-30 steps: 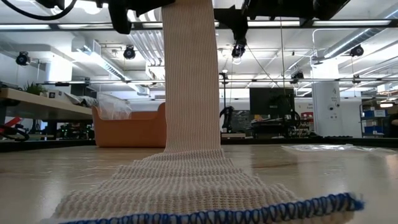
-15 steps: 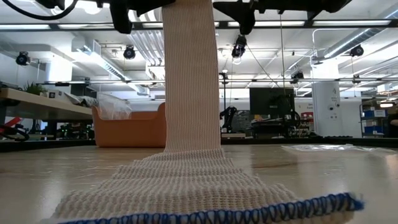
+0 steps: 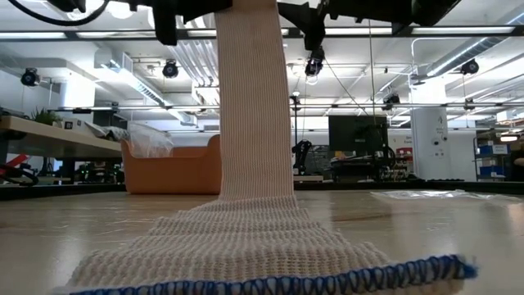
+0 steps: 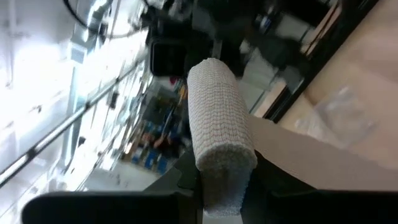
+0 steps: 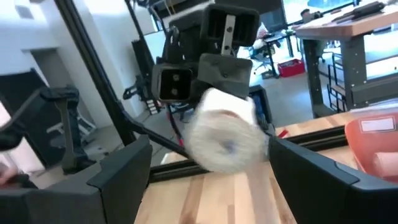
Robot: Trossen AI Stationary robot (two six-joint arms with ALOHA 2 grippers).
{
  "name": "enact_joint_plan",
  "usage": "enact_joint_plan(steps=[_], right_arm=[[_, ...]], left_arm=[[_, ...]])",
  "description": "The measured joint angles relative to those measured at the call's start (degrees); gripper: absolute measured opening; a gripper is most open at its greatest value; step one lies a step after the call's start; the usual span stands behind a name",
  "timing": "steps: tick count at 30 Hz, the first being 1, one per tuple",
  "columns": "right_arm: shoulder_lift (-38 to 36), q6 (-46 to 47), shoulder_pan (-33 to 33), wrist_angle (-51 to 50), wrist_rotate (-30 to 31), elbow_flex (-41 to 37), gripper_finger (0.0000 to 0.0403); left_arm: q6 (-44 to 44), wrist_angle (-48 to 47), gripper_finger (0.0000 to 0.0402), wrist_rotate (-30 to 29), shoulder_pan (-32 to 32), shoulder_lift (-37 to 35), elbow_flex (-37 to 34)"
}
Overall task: Roll bandage
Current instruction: Roll the white bandage
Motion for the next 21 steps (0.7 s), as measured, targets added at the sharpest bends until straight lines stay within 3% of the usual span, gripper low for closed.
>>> enact_joint_plan(steps=[6,21], right_arm=[[0.2,2.8,0.0,0.5,5.0,0.0,0.0314],[0.2,3.8,0.0,0.6,5.1,0.0,0.0314]], left_arm=[[0.1,4.5,0.0052,-1.2,0.1,2.3,0.0],[3.2,12.6,0.0052,-3.6,0.8,8.2,0.0]])
